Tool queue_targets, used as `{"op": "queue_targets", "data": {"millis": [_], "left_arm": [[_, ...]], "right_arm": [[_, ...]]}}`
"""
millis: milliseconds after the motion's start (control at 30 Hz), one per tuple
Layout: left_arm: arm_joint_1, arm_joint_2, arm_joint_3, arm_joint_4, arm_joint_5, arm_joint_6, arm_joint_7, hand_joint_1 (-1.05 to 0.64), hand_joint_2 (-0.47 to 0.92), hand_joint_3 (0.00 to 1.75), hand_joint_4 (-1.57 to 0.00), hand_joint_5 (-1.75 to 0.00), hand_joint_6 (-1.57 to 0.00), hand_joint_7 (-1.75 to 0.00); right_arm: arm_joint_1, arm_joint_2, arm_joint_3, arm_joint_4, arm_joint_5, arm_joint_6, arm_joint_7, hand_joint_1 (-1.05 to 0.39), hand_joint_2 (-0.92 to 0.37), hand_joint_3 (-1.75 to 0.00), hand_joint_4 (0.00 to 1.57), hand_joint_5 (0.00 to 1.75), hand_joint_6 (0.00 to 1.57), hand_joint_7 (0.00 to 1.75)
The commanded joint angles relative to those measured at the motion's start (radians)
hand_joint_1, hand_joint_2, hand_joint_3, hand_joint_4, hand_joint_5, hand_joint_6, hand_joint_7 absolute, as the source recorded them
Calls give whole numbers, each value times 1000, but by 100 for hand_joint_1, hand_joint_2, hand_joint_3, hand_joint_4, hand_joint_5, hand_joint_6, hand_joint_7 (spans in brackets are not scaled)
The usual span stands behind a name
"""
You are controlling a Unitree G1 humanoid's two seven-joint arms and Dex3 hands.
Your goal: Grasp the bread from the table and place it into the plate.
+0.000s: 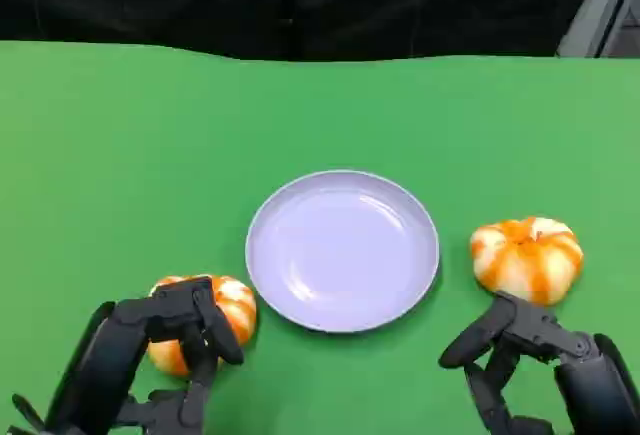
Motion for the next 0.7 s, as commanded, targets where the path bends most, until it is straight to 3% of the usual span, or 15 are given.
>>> {"op": "queue_targets", "data": {"millis": [33,700], "left_arm": [[-7,15,9,6,-5,-9,3,8,30,147,-90,-161,-89,-133],[-15,17,11,20,14,-24,11,7,30,147,-91,-160,-90,-129]], "right_arm": [[-2,-6,-3,-1,4,1,-1,-15,-44,-116,78,162,72,122],[1,-7,3,-6,0,10,8,-13,-44,-116,78,163,72,123]]}}
